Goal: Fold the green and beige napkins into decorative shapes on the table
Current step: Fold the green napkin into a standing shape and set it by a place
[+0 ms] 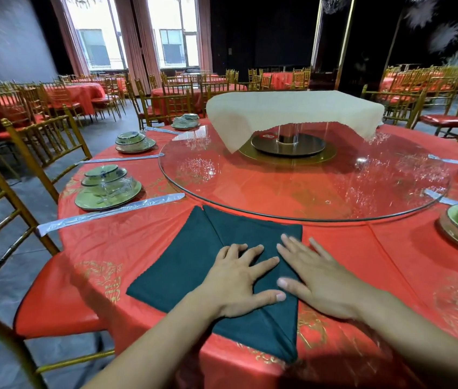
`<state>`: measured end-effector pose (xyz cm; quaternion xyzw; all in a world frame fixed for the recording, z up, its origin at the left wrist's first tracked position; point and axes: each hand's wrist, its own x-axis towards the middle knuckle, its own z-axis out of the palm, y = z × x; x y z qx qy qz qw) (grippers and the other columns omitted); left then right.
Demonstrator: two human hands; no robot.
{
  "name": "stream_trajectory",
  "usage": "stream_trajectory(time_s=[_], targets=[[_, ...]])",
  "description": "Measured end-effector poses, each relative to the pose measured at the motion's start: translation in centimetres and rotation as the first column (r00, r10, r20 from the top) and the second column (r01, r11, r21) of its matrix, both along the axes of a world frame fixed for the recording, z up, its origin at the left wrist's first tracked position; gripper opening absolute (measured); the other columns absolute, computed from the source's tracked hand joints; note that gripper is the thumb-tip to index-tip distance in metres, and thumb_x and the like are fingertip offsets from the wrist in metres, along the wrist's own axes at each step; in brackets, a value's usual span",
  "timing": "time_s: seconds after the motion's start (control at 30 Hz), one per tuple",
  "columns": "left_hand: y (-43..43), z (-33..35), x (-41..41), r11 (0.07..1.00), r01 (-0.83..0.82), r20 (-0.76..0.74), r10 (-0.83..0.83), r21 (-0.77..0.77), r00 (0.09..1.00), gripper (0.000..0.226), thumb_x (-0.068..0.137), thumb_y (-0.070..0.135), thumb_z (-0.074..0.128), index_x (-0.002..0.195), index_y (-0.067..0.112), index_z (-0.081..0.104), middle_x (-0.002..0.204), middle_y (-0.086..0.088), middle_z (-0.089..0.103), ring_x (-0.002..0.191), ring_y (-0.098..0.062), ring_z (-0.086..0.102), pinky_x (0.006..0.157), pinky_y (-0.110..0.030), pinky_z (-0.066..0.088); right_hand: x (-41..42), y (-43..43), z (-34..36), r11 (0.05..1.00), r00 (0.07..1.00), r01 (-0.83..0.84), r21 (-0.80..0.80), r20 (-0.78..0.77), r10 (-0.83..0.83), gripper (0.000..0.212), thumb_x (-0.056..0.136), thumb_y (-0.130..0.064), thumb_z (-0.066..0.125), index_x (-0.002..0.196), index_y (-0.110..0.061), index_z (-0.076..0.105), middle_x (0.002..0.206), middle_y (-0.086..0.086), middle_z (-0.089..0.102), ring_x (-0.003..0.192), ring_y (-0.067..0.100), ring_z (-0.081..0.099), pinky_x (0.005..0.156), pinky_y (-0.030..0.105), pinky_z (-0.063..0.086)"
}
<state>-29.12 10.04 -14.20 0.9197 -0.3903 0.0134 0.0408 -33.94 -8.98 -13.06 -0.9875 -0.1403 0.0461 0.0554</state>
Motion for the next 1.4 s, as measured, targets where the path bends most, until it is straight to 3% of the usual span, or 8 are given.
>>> stream_trajectory(time_s=[0.27, 0.47, 0.63, 0.8, 0.97, 1.1, 1.2, 1.4], targets=[[0.0, 0.1, 0.2, 1.0, -0.005, -0.032, 0.005, 0.002, 0.999, 0.099, 0.056, 0.085, 0.003, 0.144, 0.043, 0.019, 0.155, 0.002, 0.018, 0.138, -0.025, 0.015, 0.112, -0.037, 0.008, 3.1, -2.4, -1.0, 0.999, 0.998, 0.033, -0.025, -0.043, -0.034, 0.12, 0.048, -0.085, -0.027, 0.147, -0.02, -0.012, 0.144, -0.015, -0.025, 0.134, -0.004, -0.022, 0.111, 0.023, -0.017], [0.1, -0.2, 0.2, 1.0, -0.003, -0.026, 0.003, -0.005, 1.0, 0.1, 0.055, 0.086, 0.001, 0.143, 0.044, 0.02, 0.155, 0.003, 0.019, 0.138, -0.025, 0.016, 0.112, -0.037, 0.01, 5.1, -2.4, -0.8, 0.985, 0.983, 0.17, -0.038, -0.062, -0.172, 0.065, 0.098, -0.048, 0.014, 0.148, -0.014, -0.008, 0.156, 0.001, -0.014, 0.143, 0.008, -0.012, 0.115, 0.027, -0.01], [0.0, -0.3, 0.3, 1.0, 0.001, -0.014, -0.001, 0.005, 1.0, 0.099, 0.056, 0.091, 0.005, 0.143, 0.045, 0.02, 0.154, 0.002, 0.02, 0.138, -0.026, 0.017, 0.112, -0.039, 0.011, 0.9, 0.9, -0.2, 0.993, 0.992, 0.114, 0.038, 0.052, -0.116, 0.109, 0.061, -0.076, -0.023, 0.148, -0.012, -0.007, 0.147, -0.008, -0.019, 0.138, 0.002, -0.015, 0.113, 0.023, -0.013], [0.0, -0.4, 0.2, 1.0, -0.001, 0.003, 0.001, -0.017, 1.0, 0.104, 0.052, 0.088, -0.006, 0.142, 0.045, 0.022, 0.154, 0.002, 0.022, 0.137, -0.028, 0.02, 0.111, -0.039, 0.013, -4.0, 3.6, -2.9, 0.989, 0.962, 0.142, -0.036, 0.239, -0.13, 0.076, 0.097, -0.049, -0.001, 0.124, -0.003, 0.054, 0.129, 0.014, 0.057, 0.123, 0.019, 0.052, 0.107, 0.029, 0.015], [-0.1, -0.5, 0.3, 1.0, -0.011, 0.0, 0.011, -0.012, 1.0, 0.115, 0.044, 0.091, -0.018, 0.142, 0.046, 0.022, 0.154, 0.004, 0.02, 0.138, -0.025, 0.019, 0.112, -0.039, 0.013, -5.7, 3.5, -3.5, 0.985, 0.953, 0.145, -0.092, 0.279, -0.115, 0.072, 0.094, -0.053, 0.002, 0.129, -0.002, 0.038, 0.136, 0.014, 0.047, 0.144, 0.016, -0.006, 0.109, 0.035, 0.012], [0.0, -0.5, 0.3, 1.0, -0.019, 0.003, 0.019, -0.023, 1.0, 0.116, 0.043, 0.091, -0.018, 0.142, 0.046, 0.023, 0.154, 0.004, 0.021, 0.137, -0.025, 0.019, 0.111, -0.037, 0.012, -6.8, 2.9, -4.3, 0.988, 0.965, 0.094, -0.125, 0.257, -0.06, 0.081, 0.093, -0.063, 0.008, 0.147, -0.002, 0.01, 0.156, 0.012, 0.009, 0.144, 0.016, -0.005, 0.111, 0.034, 0.01], [-0.1, -0.4, 0.3, 0.999, -0.022, -0.014, 0.021, -0.029, 1.0, 0.116, 0.043, 0.092, -0.017, 0.142, 0.047, 0.022, 0.154, 0.004, 0.021, 0.138, -0.025, 0.018, 0.112, -0.037, 0.011, -6.3, 2.1, -3.0, 0.979, 0.981, 0.133, -0.155, 0.163, -0.107, 0.093, 0.087, -0.071, 0.0, 0.145, 0.0, 0.018, 0.148, 0.009, 0.031, 0.143, 0.014, -0.013, 0.109, 0.026, 0.008], [0.0, -0.4, 0.4, 1.0, -0.009, -0.008, 0.009, -0.017, 1.0, 0.111, 0.047, 0.091, -0.012, 0.143, 0.045, 0.02, 0.155, 0.004, 0.018, 0.138, -0.025, 0.015, 0.112, -0.037, 0.01, -1.3, 0.5, -0.4, 0.996, 0.997, 0.075, 0.052, 0.001, -0.075, 0.128, 0.038, -0.083, -0.036, 0.146, -0.018, -0.014, 0.154, -0.006, -0.02, 0.131, -0.003, -0.026, 0.109, 0.021, -0.019]])
